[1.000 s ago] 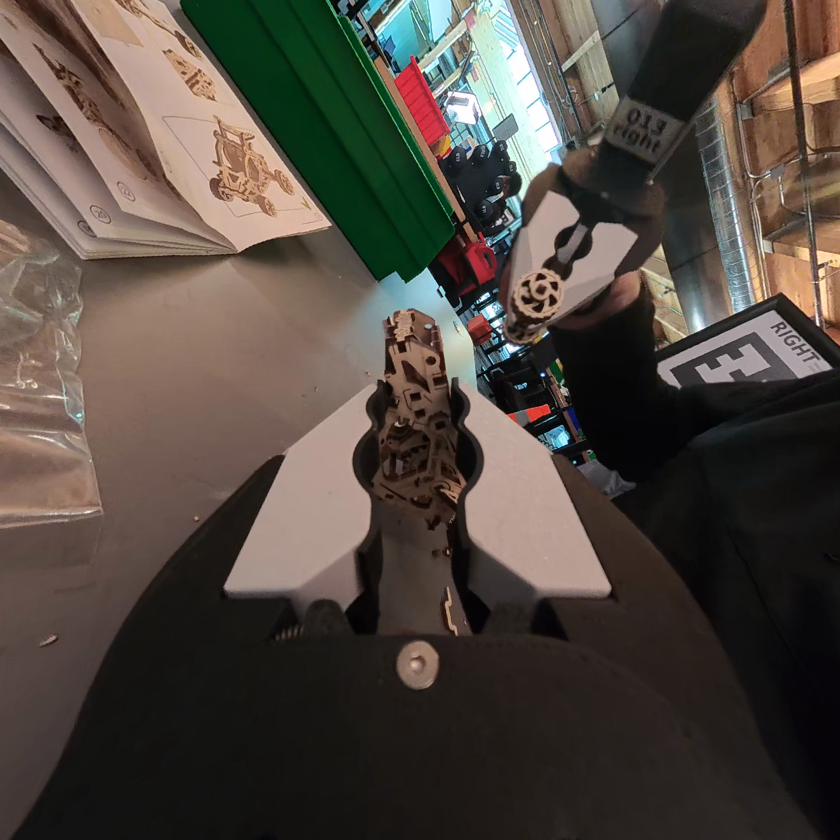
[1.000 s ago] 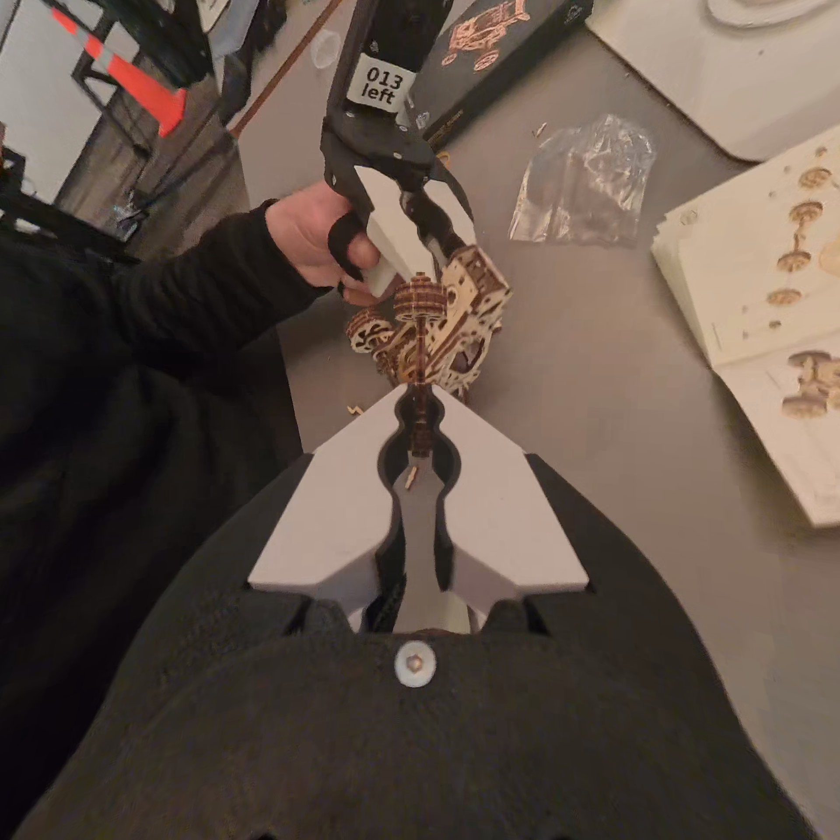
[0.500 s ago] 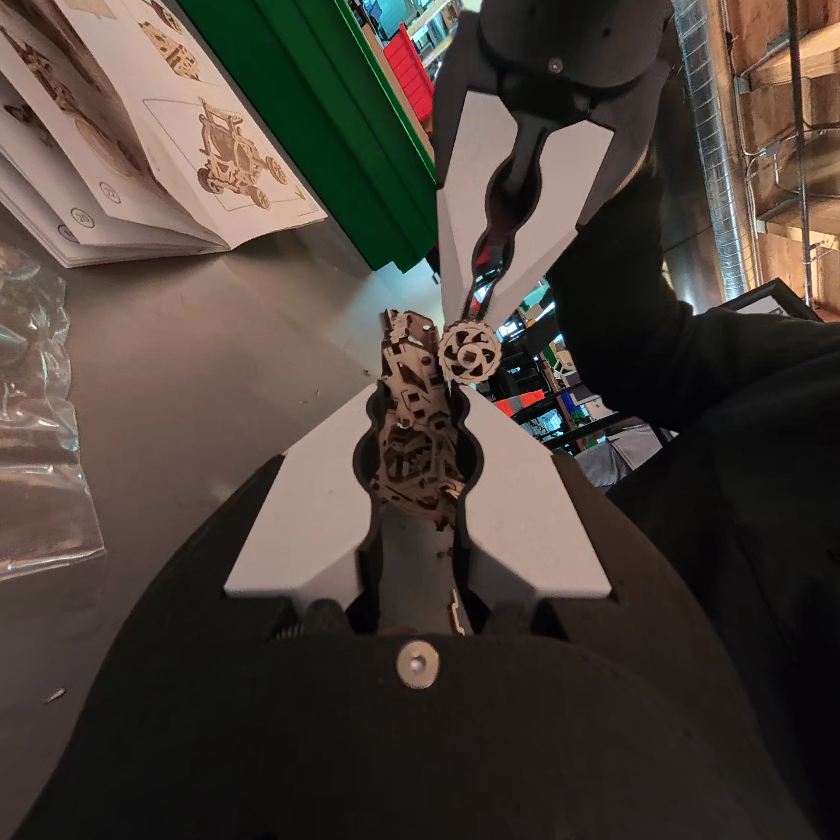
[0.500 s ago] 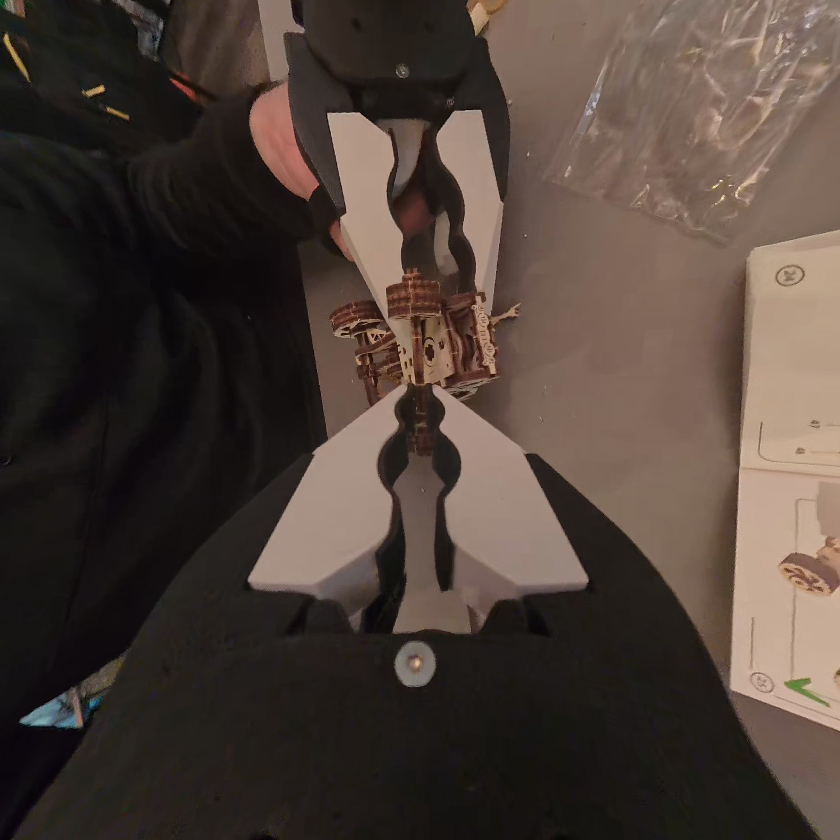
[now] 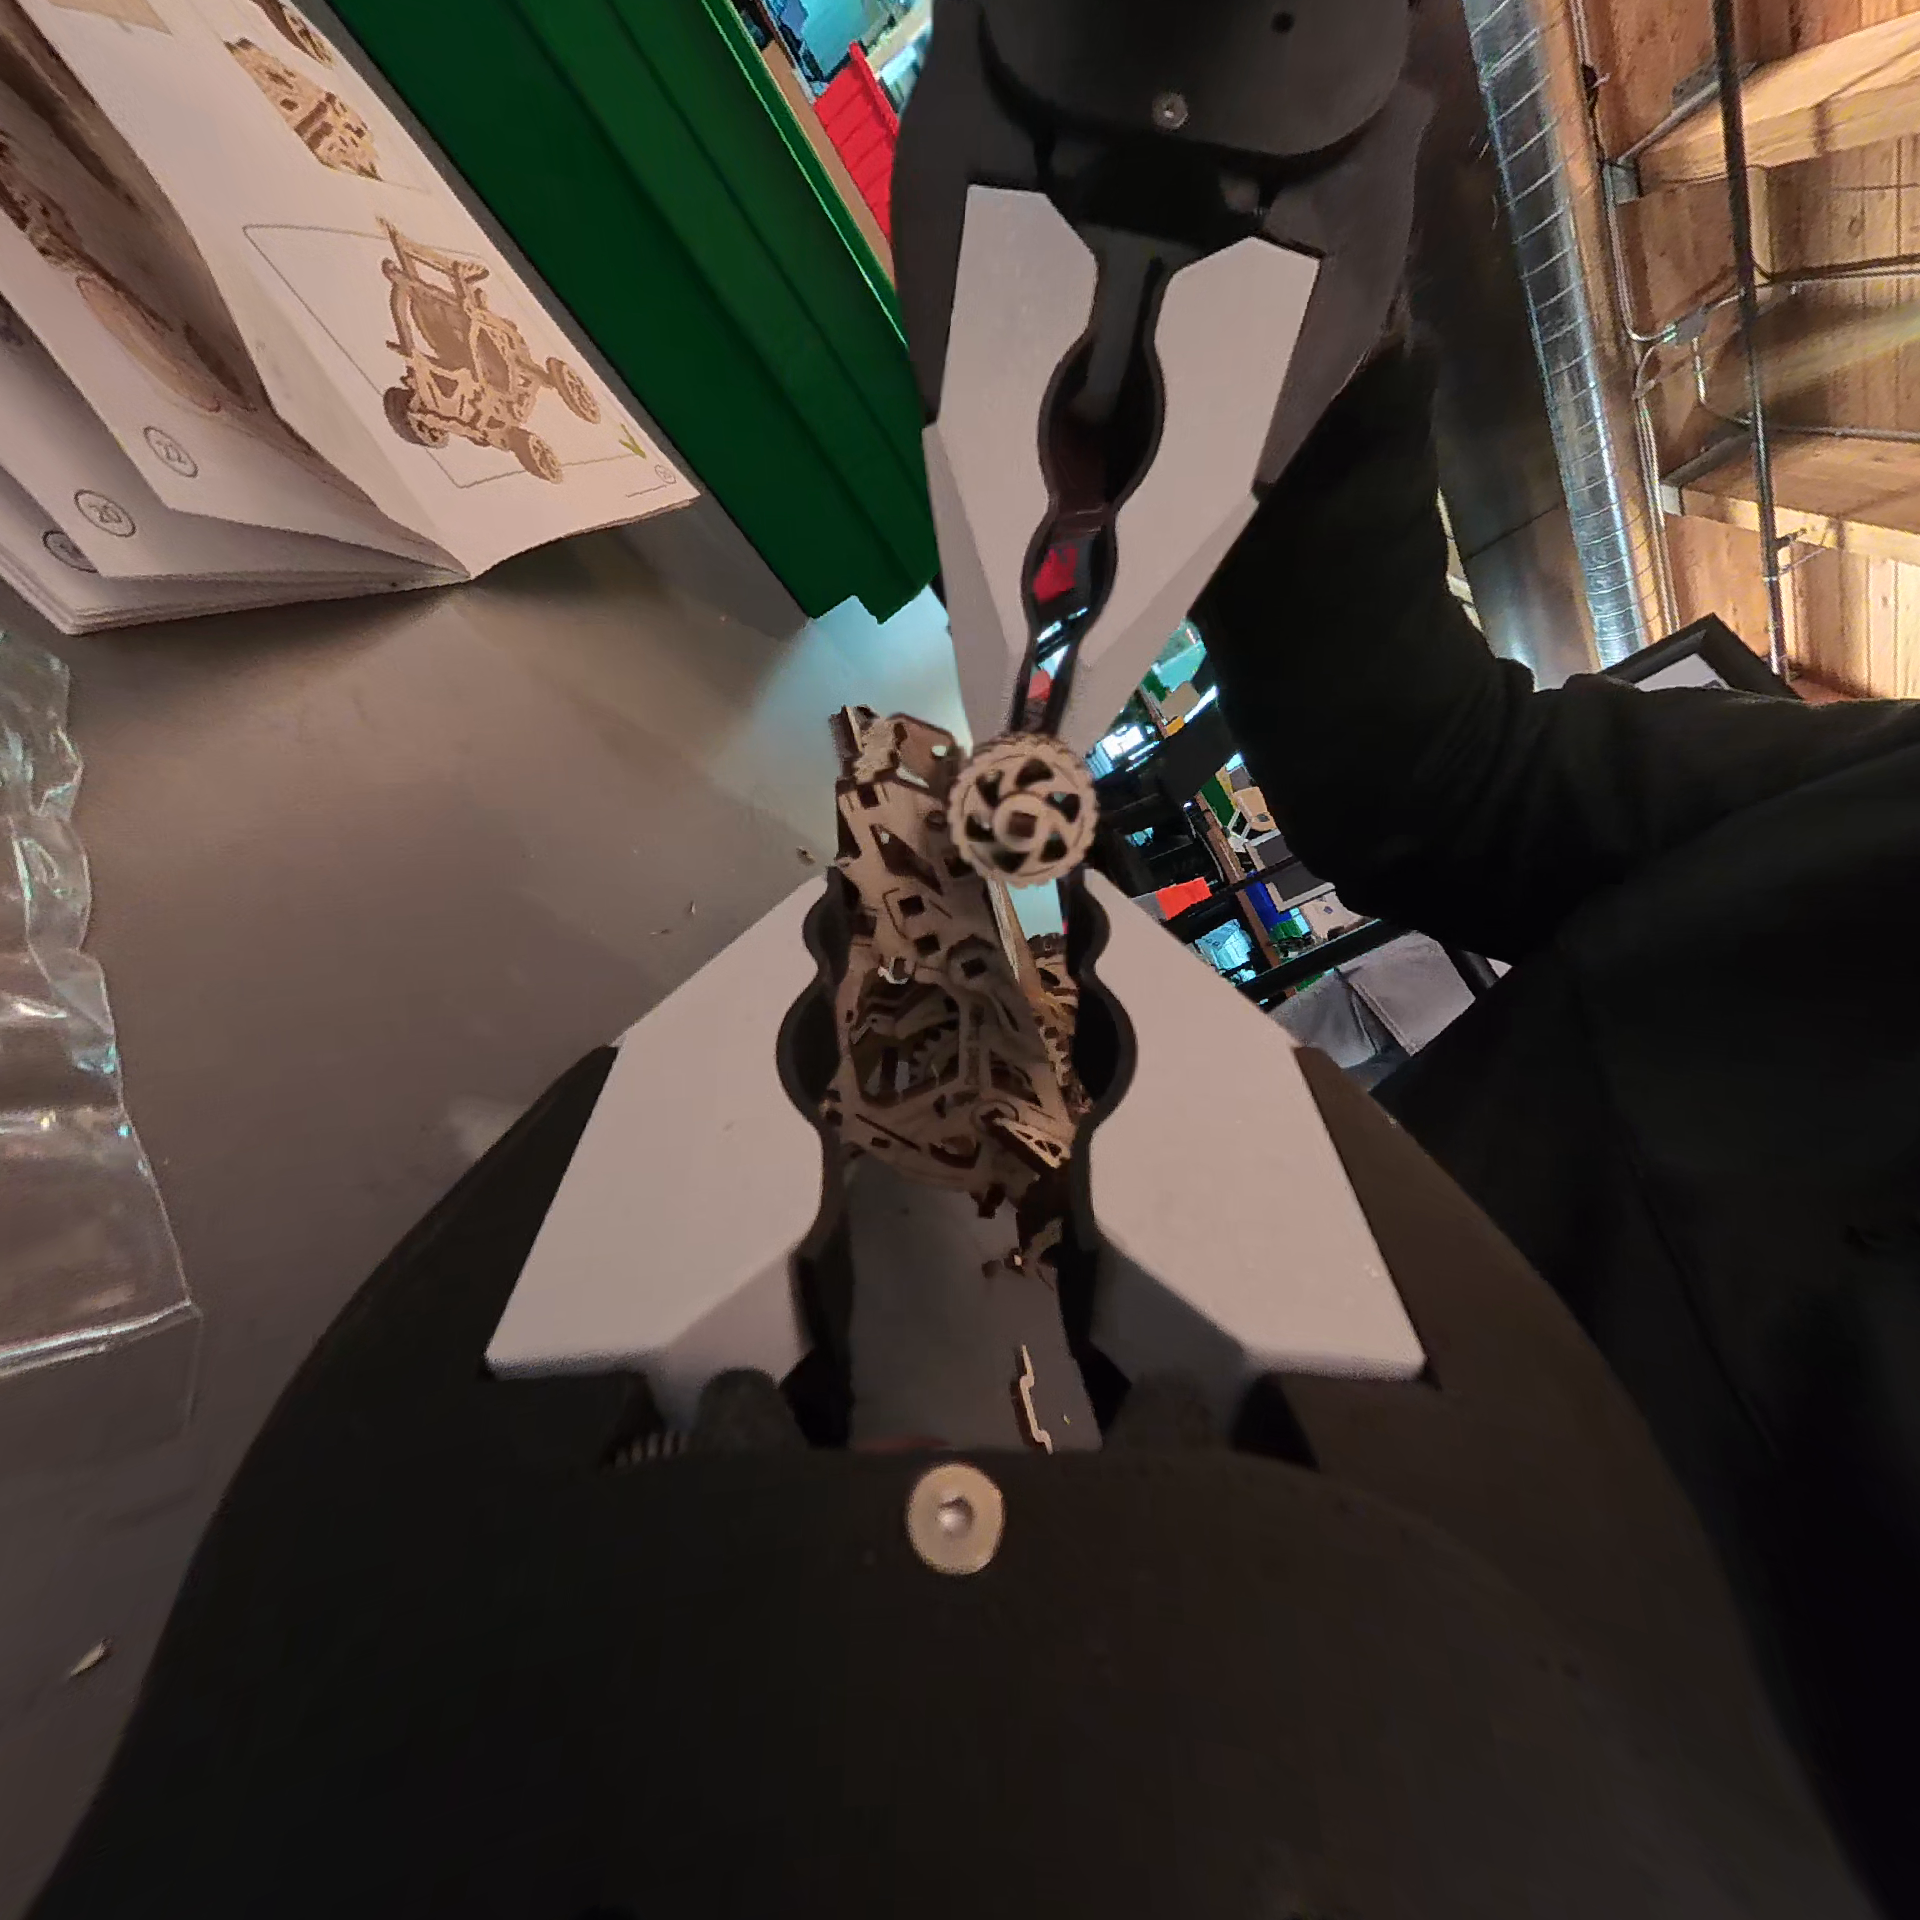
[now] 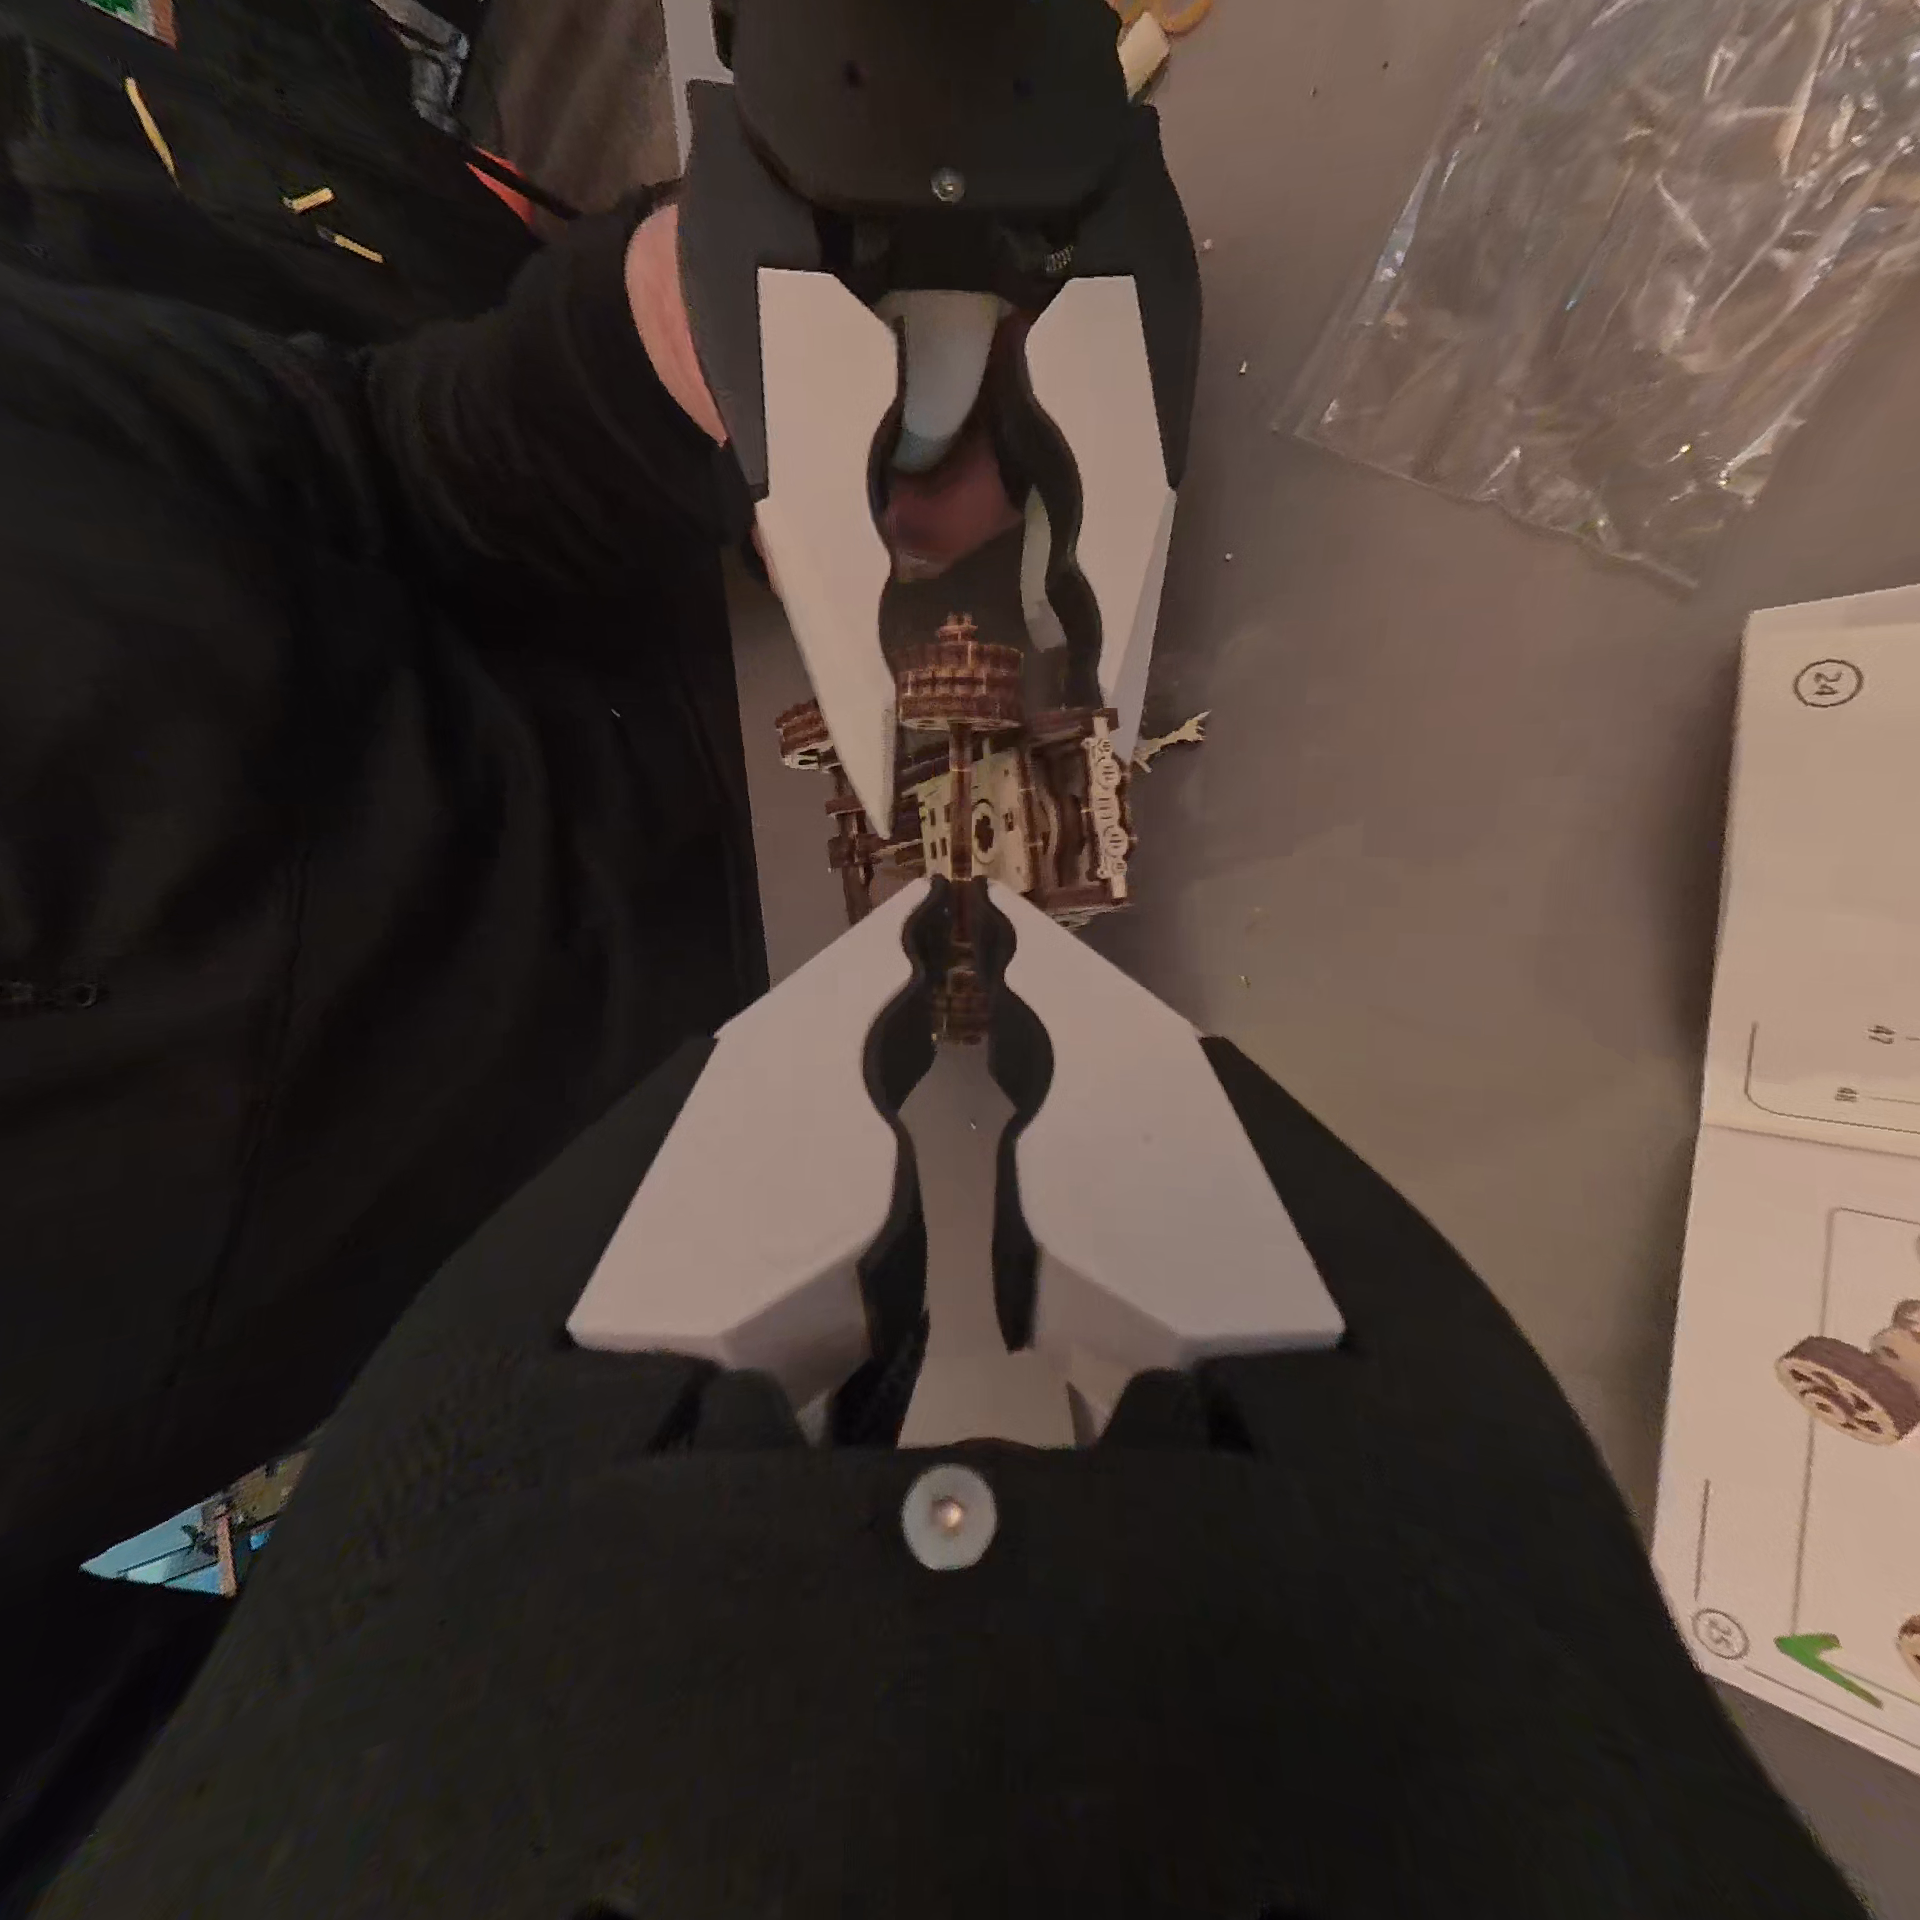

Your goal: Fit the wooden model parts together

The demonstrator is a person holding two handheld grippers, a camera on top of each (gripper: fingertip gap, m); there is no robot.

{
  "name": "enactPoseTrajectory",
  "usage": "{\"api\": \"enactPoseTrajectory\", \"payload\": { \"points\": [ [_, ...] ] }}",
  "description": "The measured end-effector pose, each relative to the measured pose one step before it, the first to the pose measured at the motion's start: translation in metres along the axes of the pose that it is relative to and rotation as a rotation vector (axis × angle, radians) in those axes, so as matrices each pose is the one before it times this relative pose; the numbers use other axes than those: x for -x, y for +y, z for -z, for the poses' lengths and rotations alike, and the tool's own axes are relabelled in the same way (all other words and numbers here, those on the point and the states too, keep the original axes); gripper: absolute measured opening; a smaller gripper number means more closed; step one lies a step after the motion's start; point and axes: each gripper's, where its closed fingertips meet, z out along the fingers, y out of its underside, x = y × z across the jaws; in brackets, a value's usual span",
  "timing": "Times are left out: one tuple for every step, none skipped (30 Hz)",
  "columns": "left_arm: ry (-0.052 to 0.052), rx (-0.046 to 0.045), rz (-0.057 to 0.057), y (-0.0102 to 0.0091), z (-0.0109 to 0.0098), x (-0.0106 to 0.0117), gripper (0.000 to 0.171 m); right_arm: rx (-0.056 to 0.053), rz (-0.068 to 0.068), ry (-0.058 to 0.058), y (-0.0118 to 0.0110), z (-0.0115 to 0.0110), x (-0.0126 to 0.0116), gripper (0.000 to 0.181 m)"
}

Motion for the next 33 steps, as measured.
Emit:
{"api": "enactPoseTrajectory", "payload": {
  "points": [
    [-0.0023, 0.00276, 0.0005, 0.00018, -0.0006, 0.00039, 0.04, 0.0131, -0.0001, -0.0011, 0.0007, -0.00042, -0.00058, 0.0],
    [0.0015, 0.00361, -0.0019, 0.00035, -0.00083, -0.00039, 0.042, 0.0133, 0.0026, 0.0029, 0.00013, -0.00035, -0.00092, 0.0],
    [0.0007, 0.00576, -0.002, 0.00056, -0.00088, -0.00022, 0.042, 0.0114, 0.0002, 0.0058, -0.00032, -0.00041, -0.00128, 0.0],
    [-0.0007, 0.00116, 0.0002, -0.00011, -0.0007, 0.00011, 0.043, 0.0224, 0.003, 0.0011, 0.00124, -0.0009, -0.00033, 0.0],
    [-0.0035, -0.00009, -0.0001, -0.00022, -0.00069, 0.00061, 0.044, 0.0173, 0.0016, 0.0101, 0.0003, -0.00058, -0.00171, 0.0],
    [-0.0008, -0.00208, -0.0007, -0.00061, -0.00043, 0.00025, 0.045, 0.0074, -0.0048, 0.0126, -0.00097, 0.0006, -0.00231, 0.0],
    [-0.0019, -0.005, -0.0005, -0.00096, -0.00013, 0.00025, 0.044, 0.0132, -0.0078, 0.0111, 0.00065, 0.00075, -0.002, 0.0],
    [-0.0031, -0.00185, 0.0002, -0.00027, -0.00023, 0.00042, 0.043, 0.022, -0.0026, 0.0143, 0.00239, 0.00026, -0.0019, 0.0],
    [-0.0041, 0.00142, -0.0031, 0.00025, -0.00029, 0.00036, 0.044, 0.0125, -0.0019, 0.0122, 0.00114, 0.00036, -0.00138, 0.0],
    [-0.0035, -0.00248, -0.0013, -0.00045, 0.00014, 0.00043, 0.043, 0.0007, -0.0008, 0.0066, -0.00022, 0.00039, -0.00043, 0.0],
    [-0.0015, -0.00382, 0.0017, -0.00061, 0.00023, 0.0003, 0.041, 0.0017, 0.0026, 0.0041, 0.00014, 0.00011, -0.00002, 0.0],
    [-0.003, 0.00126, 0.0018, 0.00032, 0.00007, 0.00068, 0.04, 0.0103, 0.0022, 0.0115, 0.00136, 0.00004, -0.00088, 0.001],
    [-0.0039, 0.00286, 0.0, 0.00023, -0.00029, 0.0005, 0.037, 0.0093, 0.0038, 0.0129, 0.00119, 0.00049, -0.00067, 0.001],
    [-0.0045, 0.00153, -0.0021, 0.00006, -0.00058, 0.0006, 0.036, 0.0019, 0.0035, 0.0136, 0.0001, 0.0007, -0.00033, 0.001],
    [-0.0018, 0.00221, -0.0021, 0.00009, -0.00052, 0.00012, 0.033, 0.0103, 0.0051, 0.0079, 0.00109, 0.0004, 0.00071, 0.001],
    [-0.0003, 0.00459, -0.0005, 0.00042, -0.00057, 0.00015, 0.031, 0.0084, 0.0105, 0.0085, 0.0007, 0.00069, 0.00069, 0.001],
    [-0.0042, 0.00203, 0.0003, -0.00001, -0.00064, 0.00071, 0.03, -0.001, 0.0058, 0.0086, -0.00045, 0.00078, 0.00001, 0.001],
    [-0.001, 0.00314, -0.0018, 0.00009, -0.00085, 0.00017, 0.03, 0.0073, -0.0052, -0.0023, 0.00082, -0.00015, 0.00047, 0.001],
    [-0.0015, 0.00481, -0.0022, 0.00033, -0.00083, 0.00012, 0.029, 0.0079, -0.0052, -0.0033, 0.00116, -0.00024, -0.00012, 0.001],
    [0.0013, 0.00097, -0.0032, -0.00017, -0.00089, -0.00032, 0.029, 0.006, -0.0032, -0.0027, 0.00127, 0.00078, -0.00051, 0.001],
    [0.0032, -0.00032, -0.0022, -0.00022, -0.0008, -0.0005, 0.029, 0.0061, -0.004, -0.0029, 0.00126, 0.0012, -0.00078, 0.001],
    [0.0025, 0.00254, -0.0001, 0.00017, -0.00092, -0.00019, 0.029, 0.0108, -0.0062, -0.0044, 0.00159, 0.00073, -0.00097, 0.002],
    [0.0017, 0.00529, -0.0019, 0.00043, -0.001, -0.00027, 0.029, 0.0139, -0.0019, -0.0003, 0.0018, 0.00081, -0.00093, 0.002],
    [0.0039, 0.00362, -0.0042, 0.00018, -0.00081, -0.00061, 0.029, 0.0145, 0.0039, 0.003, 0.00155, 0.00104, -0.00035, 0.002],
    [0.0002, 0.0019, -0.0016, -0.00002, -0.00055, 0.0001, 0.029, 0.0097, 0.0034, 0.0085, 0.00053, 0.00103, -0.0011, 0.002],
    [-0.0021, -0.00044, 0.003, -0.00025, -0.00024, 0.00069, 0.029, 0.0051, -0.001, 0.0084, -0.00004, 0.00062, -0.00177, 0.002],
    [0.0005, 0.00154, 0.0014, -0.00009, -0.00008, 0.00028, 0.029, 0.006, -0.0023, -0.0029, 0.00054, 0.00002, -0.00062, 0.002],
    [0.0003, 0.00311, -0.0018, 0.00033, -0.00027, -0.00002, 0.029, 0.0046, -0.0027, -0.0068, 0.00038, -0.00021, -0.00004, 0.002],
    [-0.0002, 0.00246, -0.0006, 0.00023, -0.00042, -0.00002, 0.029, 0.0031, -0.0017, -0.0061, 0.00039, -0.0002, 0.00004, 0.002],
    [0.0018, 0.00202, 0.0, 0.00017, -0.00015, -0.0002, 0.03, 0.0017, -0.0021, -0.0096, 0.00049, -0.00028, 0.00043, 0.003],
    [0.0038, 0.00088, -0.0001, 0.00011, -0.00004, -0.00052, 0.029, 0.0024, -0.0018, -0.0111, 0.00063, 0.00012, 0.00086, 0.003],
    [0.0006, 0.00052, -0.0002, 0.00006, 0.00013, 0.00007, 0.029, -0.0015, 0.0009, -0.0005, -0.00002, 0.00028, -0.00057, 0.003],
    [0.0013, 0.00044, 0.0017, 0.00009, 0.00012, 0.00007, 0.029, -0.0041, -0.0017, -0.0069, -0.00005, -0.0004, 0.00023, 0.002]
  ]
}}
